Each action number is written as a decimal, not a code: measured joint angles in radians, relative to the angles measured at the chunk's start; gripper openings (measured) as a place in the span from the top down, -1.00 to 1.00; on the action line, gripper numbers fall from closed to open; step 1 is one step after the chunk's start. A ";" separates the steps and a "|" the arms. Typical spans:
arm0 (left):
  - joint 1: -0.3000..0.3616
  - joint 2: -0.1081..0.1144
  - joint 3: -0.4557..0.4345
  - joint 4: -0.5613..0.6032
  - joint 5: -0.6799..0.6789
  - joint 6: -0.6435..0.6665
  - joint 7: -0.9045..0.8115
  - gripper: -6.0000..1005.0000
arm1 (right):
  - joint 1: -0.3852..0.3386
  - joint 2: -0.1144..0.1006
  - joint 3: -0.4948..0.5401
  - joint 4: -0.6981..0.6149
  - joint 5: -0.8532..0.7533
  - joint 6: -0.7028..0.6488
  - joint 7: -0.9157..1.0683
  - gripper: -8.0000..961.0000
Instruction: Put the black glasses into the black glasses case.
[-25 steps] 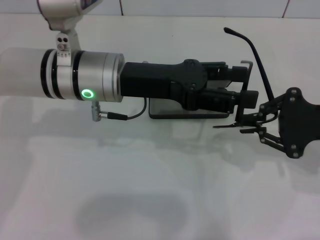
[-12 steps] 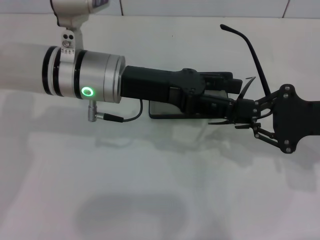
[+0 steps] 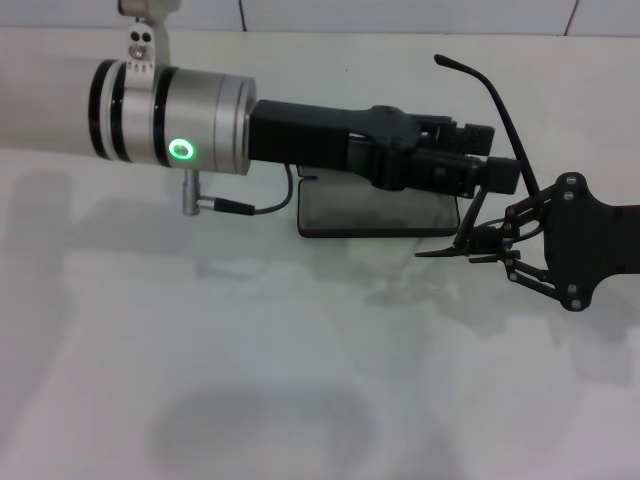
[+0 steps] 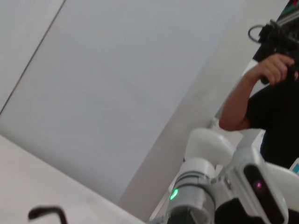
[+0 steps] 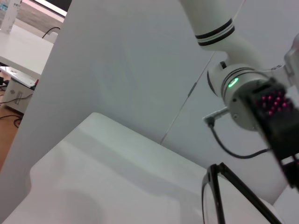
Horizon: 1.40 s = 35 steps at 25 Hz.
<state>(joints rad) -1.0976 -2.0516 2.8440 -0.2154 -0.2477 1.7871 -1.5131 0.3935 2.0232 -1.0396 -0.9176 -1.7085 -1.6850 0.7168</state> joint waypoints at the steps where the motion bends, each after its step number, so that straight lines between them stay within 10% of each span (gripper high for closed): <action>1: -0.006 0.000 0.000 0.002 0.000 0.001 -0.004 -0.70 | 0.001 0.000 0.000 0.000 0.000 0.001 0.000 0.69; 35: -0.024 -0.033 0.002 -0.001 0.094 -0.042 -0.048 -0.69 | -0.010 0.002 -0.005 -0.003 0.011 0.004 -0.057 0.66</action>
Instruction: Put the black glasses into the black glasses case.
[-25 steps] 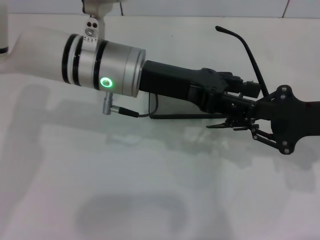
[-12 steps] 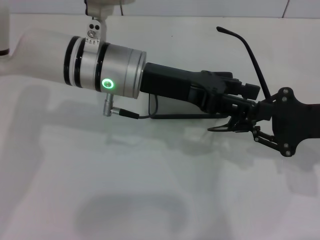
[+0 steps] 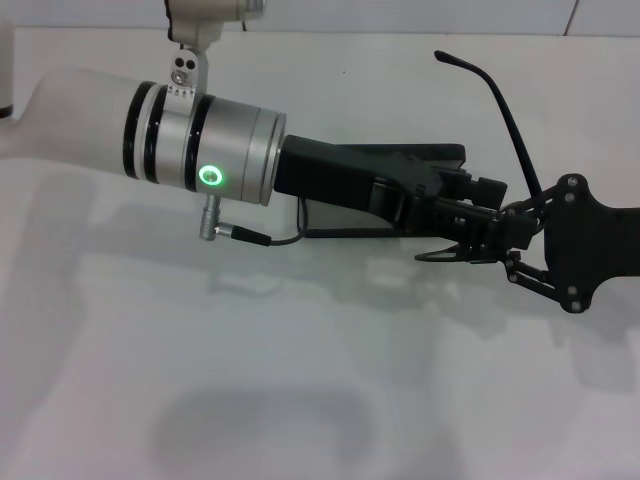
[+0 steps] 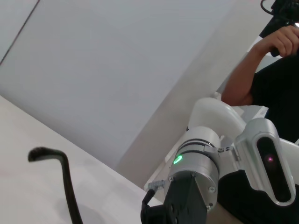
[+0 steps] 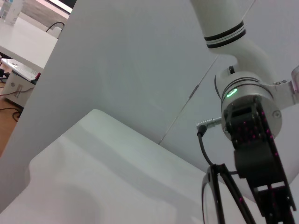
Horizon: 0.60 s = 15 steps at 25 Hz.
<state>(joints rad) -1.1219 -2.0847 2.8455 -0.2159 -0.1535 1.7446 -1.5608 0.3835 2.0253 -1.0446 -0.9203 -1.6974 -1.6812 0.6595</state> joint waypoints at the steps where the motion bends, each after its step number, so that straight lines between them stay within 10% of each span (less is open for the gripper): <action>1: 0.001 0.000 0.000 0.000 0.000 0.000 0.000 -0.69 | 0.000 0.000 0.000 0.000 0.000 0.000 0.000 0.66; 15: 0.124 0.032 -0.002 -0.059 -0.142 -0.098 0.094 -0.69 | -0.123 -0.007 0.023 -0.048 0.136 -0.246 -0.114 0.65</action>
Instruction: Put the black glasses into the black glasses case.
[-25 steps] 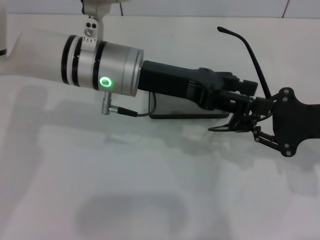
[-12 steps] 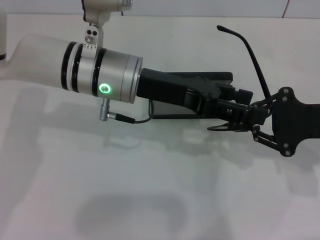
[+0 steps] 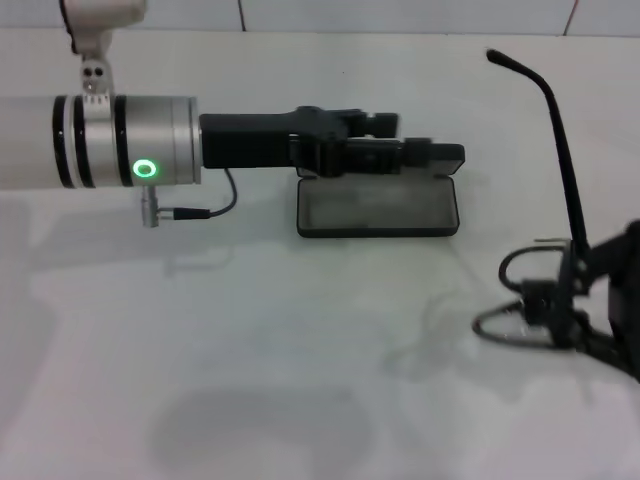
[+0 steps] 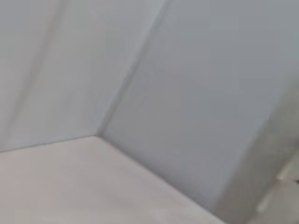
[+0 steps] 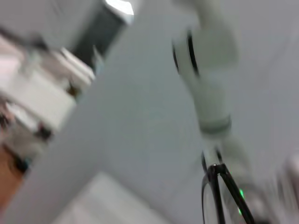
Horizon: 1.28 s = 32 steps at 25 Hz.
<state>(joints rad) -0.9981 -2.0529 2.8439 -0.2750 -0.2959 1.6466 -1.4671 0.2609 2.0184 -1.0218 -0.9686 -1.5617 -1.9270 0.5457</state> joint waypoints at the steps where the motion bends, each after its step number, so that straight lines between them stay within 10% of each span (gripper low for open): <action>1: 0.007 -0.002 0.000 0.003 -0.008 -0.040 0.004 -0.69 | 0.000 0.001 -0.003 0.004 0.010 -0.036 -0.004 0.65; 13: -0.013 -0.037 -0.001 0.194 -0.113 -0.187 0.273 -0.69 | 0.188 -0.005 -0.055 0.333 0.073 -0.093 0.094 0.63; 32: 0.036 -0.038 0.000 0.280 -0.129 -0.084 0.549 -0.69 | 0.181 -0.015 -0.031 0.373 0.062 0.080 0.260 0.62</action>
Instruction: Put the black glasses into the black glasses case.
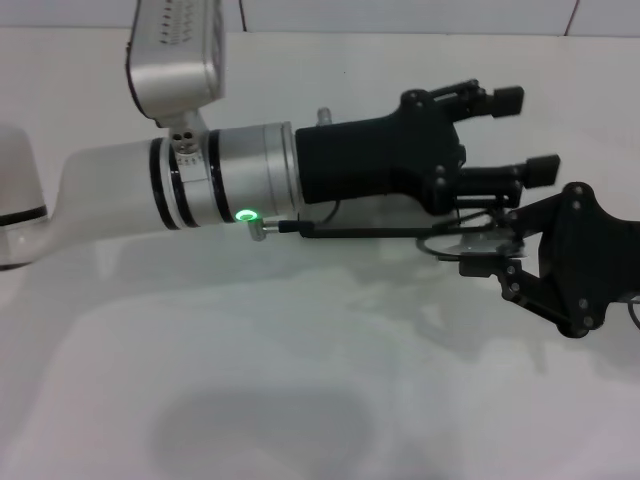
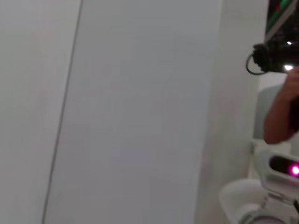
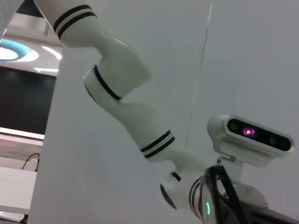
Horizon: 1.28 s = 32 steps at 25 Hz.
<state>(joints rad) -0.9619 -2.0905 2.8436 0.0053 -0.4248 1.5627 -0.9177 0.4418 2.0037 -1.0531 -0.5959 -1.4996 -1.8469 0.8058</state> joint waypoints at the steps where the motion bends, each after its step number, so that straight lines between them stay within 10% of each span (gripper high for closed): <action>1: -0.004 0.000 0.000 0.000 0.013 0.000 0.000 -0.69 | 0.000 0.000 0.000 0.000 0.000 0.001 0.001 0.62; 17: 0.094 0.005 -0.002 -0.091 -0.243 -0.008 0.004 -0.69 | -0.081 0.014 -0.020 -0.197 -0.091 0.171 0.023 0.60; 32: 0.153 0.009 -0.001 -0.179 -0.393 -0.035 -0.058 -0.69 | -0.172 0.020 -0.682 -0.620 -0.131 1.125 0.204 0.59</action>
<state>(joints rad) -0.8086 -2.0820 2.8421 -0.1735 -0.8174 1.5273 -0.9761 0.2695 2.0232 -1.7350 -1.2160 -1.6306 -0.7221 1.0096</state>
